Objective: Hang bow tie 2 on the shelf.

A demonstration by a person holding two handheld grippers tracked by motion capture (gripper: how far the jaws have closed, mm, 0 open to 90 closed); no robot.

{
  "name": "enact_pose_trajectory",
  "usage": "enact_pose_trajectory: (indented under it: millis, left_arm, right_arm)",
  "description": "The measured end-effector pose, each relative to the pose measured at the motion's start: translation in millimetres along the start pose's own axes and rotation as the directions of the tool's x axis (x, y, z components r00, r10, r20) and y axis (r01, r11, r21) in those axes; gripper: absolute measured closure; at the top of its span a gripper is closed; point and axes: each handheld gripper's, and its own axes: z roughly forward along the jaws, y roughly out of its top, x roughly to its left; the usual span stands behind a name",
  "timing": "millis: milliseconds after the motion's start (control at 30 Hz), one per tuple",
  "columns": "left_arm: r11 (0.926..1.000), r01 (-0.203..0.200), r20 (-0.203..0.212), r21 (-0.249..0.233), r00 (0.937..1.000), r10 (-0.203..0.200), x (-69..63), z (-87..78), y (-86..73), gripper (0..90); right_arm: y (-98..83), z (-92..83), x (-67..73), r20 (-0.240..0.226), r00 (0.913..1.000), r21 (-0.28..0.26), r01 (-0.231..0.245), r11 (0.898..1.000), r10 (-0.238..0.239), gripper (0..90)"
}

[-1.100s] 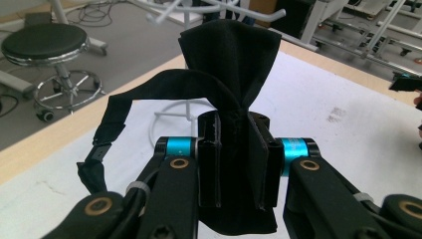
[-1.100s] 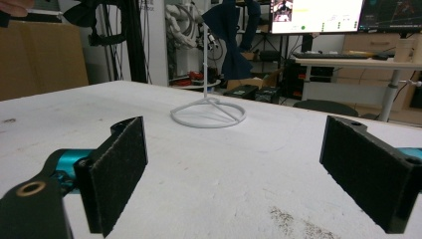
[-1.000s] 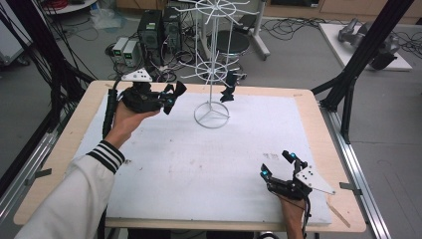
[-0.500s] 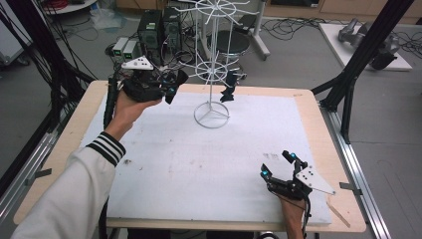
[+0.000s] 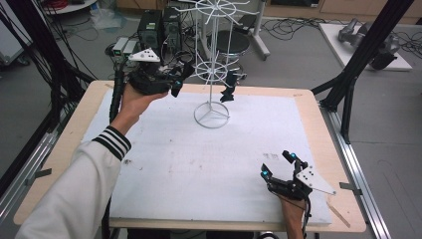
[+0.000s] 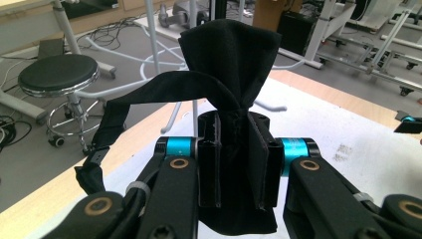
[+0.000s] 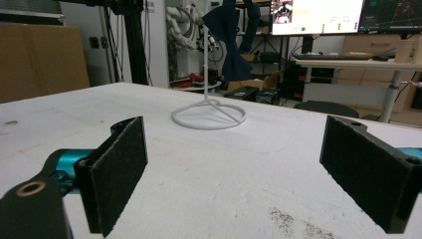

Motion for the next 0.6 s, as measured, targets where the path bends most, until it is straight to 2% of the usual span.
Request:
enact_pose_trajectory:
  millis: [400,600]
  left_arm:
    - [1.0,-0.006,0.019,-0.002,0.9998,0.006,-4.7,16.1,9.8,76.4]
    - [0.9999,0.016,0.034,0.001,0.9993,-0.016,-7.0,25.6,10.4,76.4]
  right_arm:
    - [0.0,0.3,-0.7,0.002,1.0,-0.004,0.003,1.0,-0.003,10.7]
    - [0.1,0.4,-0.4,0.002,1.0,-0.003,0.004,1.0,-0.004,10.7]
